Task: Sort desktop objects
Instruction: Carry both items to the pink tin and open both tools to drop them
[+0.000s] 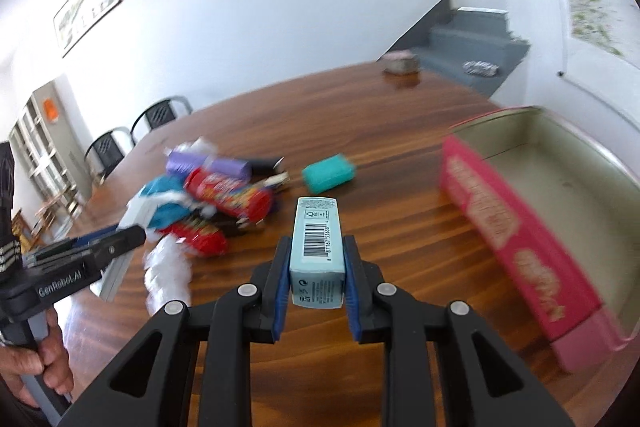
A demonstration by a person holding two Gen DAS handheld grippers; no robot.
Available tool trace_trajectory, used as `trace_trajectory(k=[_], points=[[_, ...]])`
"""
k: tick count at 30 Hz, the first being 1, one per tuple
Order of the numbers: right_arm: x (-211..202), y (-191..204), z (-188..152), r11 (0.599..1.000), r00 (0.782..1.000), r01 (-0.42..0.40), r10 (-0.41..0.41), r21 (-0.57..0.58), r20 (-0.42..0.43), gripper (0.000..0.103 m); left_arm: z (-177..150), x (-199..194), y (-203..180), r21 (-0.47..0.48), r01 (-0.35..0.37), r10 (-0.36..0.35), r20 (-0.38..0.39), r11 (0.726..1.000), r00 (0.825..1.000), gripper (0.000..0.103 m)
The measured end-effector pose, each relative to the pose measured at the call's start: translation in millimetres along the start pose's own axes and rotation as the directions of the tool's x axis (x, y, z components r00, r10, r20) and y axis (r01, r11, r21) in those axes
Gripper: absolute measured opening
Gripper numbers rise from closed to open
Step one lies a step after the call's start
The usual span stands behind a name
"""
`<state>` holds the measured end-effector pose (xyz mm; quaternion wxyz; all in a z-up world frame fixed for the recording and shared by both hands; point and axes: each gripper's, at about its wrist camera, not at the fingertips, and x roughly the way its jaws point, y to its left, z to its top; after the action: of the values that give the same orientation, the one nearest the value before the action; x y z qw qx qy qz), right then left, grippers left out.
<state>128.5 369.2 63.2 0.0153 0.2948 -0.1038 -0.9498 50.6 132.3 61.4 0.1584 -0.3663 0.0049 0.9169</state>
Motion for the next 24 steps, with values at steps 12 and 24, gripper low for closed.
trace_trajectory(k=[12,24], points=[[-44,-100,18,0.975,0.973,0.168,-0.187,0.146,0.131,0.026,22,19,-112,0.141,0.122,-0.119,-0.026,0.983,0.993,0.043],[-52,-173,15,0.936,0.954,0.253,-0.284,0.246,0.100,0.026,43,29,-209,0.237,0.267,-0.263,-0.049,0.934,0.963,0.043]])
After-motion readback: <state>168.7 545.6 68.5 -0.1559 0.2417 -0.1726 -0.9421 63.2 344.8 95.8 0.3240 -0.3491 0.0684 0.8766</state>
